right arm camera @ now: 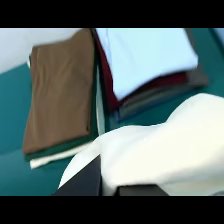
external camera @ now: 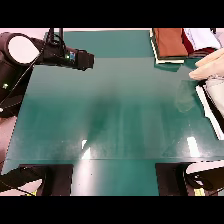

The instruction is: Fold the shirts.

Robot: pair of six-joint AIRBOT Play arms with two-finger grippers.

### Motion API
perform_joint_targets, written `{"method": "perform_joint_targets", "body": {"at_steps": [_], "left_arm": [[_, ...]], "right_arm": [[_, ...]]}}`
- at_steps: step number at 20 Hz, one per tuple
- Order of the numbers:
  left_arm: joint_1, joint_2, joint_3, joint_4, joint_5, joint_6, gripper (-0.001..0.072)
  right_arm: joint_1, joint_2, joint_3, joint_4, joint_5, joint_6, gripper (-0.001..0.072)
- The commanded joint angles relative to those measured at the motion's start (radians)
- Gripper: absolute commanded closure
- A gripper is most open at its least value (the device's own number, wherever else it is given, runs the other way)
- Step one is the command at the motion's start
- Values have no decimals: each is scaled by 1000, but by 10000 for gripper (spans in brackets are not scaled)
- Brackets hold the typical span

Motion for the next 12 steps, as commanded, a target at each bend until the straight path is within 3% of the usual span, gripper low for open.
{"method": "perform_joint_targets", "body": {"at_steps": [1, 12], "left_arm": [[0, -1, 0, 1, -5, -8, 680], [0, -1, 0, 1, -14, 0, 679]], "right_arm": [[-3, 14, 45, -2, -47, -47, 695], [-167, 340, -338, -172, 63, -240, 695]]}}
